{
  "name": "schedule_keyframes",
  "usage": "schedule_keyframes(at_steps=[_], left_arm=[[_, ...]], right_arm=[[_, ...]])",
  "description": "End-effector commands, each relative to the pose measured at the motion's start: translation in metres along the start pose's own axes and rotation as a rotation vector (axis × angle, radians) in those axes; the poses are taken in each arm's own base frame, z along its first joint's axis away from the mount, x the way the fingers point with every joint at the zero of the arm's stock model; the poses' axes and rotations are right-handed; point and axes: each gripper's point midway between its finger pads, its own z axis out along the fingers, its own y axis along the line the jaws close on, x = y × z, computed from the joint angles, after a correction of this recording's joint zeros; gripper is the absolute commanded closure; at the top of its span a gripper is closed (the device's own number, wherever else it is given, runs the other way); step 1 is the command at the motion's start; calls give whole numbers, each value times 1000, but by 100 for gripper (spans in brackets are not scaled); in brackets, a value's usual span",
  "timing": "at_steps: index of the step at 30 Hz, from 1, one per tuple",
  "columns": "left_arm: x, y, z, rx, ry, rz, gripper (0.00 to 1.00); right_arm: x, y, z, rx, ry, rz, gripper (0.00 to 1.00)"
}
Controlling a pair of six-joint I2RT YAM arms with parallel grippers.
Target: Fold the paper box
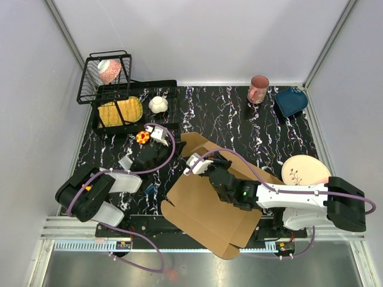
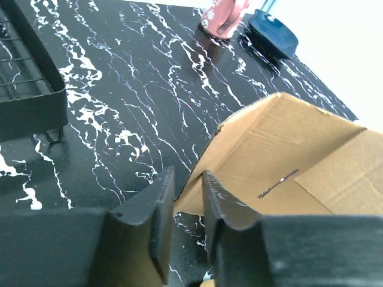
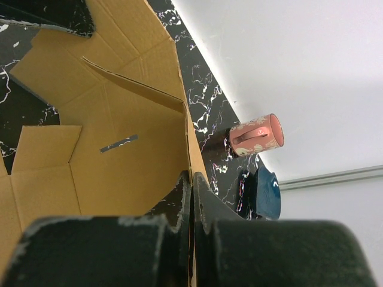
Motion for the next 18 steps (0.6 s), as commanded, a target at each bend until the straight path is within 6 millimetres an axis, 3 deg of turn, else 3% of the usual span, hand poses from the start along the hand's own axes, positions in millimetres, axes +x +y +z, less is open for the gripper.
schedule_keyframes(at_steps=[1, 8, 12, 18], left_arm=[[-32, -30, -6, 140, -132, 3, 80], [-41, -48, -22, 180, -151, 21, 99], [-47, -57, -28, 174, -154, 36, 100], [-73, -67, -32, 165, -179, 35, 100]], right_arm=[[14, 21, -2, -71, 34, -6, 100], [19, 27, 1, -72, 55, -43, 100], [20, 27, 2, -65, 64, -59, 100], [22, 28, 2, -57, 77, -72, 100]])
